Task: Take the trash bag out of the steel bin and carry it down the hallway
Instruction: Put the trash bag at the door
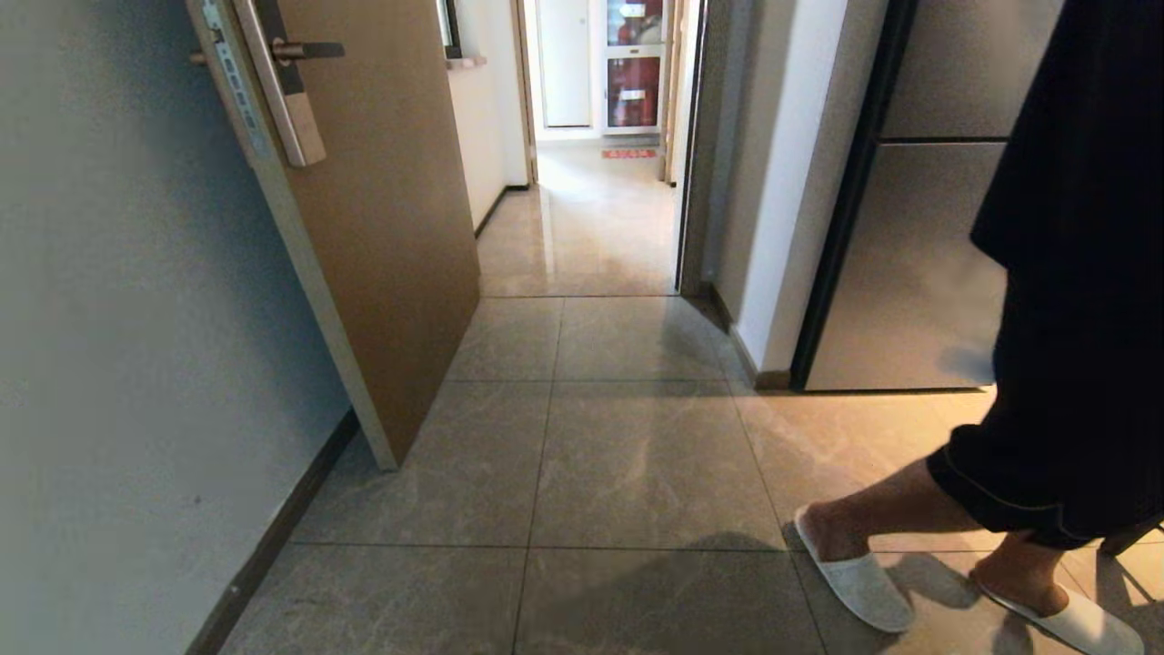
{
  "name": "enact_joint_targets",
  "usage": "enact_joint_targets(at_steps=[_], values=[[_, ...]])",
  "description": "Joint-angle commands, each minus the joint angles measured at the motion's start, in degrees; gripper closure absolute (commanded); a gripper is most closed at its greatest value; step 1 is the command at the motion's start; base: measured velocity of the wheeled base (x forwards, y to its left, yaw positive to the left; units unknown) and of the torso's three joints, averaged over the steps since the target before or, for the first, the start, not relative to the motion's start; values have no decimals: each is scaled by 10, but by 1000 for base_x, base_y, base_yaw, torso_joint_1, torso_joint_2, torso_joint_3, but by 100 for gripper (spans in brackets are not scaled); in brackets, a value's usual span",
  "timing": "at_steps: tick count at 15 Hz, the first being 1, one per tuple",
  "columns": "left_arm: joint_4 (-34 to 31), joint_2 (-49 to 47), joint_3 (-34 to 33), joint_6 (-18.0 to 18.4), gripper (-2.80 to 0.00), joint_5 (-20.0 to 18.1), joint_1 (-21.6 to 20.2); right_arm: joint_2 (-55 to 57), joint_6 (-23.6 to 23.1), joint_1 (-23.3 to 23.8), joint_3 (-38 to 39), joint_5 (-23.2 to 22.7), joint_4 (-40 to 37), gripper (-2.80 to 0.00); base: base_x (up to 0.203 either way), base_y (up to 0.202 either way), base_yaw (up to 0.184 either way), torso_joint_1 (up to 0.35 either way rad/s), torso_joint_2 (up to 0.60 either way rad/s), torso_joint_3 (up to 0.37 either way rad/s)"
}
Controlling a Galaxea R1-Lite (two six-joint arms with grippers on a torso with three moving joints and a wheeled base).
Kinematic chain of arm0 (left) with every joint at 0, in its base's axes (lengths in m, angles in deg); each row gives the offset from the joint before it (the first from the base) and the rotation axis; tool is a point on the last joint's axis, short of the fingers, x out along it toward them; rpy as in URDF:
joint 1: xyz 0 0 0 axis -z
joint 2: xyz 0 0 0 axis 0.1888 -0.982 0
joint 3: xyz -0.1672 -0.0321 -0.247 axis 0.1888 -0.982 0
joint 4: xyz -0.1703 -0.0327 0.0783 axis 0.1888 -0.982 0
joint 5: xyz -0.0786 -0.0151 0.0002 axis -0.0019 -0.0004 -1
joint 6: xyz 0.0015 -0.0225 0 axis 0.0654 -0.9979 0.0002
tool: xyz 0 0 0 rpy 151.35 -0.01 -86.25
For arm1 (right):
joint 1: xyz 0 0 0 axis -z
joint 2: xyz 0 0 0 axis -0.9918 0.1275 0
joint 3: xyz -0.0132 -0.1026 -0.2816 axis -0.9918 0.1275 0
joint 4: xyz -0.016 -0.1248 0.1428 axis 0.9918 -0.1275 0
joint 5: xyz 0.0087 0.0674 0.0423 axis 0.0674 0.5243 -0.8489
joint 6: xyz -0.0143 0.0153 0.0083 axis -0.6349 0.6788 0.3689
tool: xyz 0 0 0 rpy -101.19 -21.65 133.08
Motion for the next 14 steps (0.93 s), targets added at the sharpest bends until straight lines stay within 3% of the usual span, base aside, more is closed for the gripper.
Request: enact_joint_targets(at_steps=[1, 14], values=[[0, 0, 0, 0, 0, 0, 0, 1, 0, 0, 0, 0, 0, 0, 193, 0, 0, 2, 2, 5], [0, 0, 0, 0, 0, 0, 0, 1, 0, 0, 0, 0, 0, 0, 193, 0, 0, 1, 2, 2]])
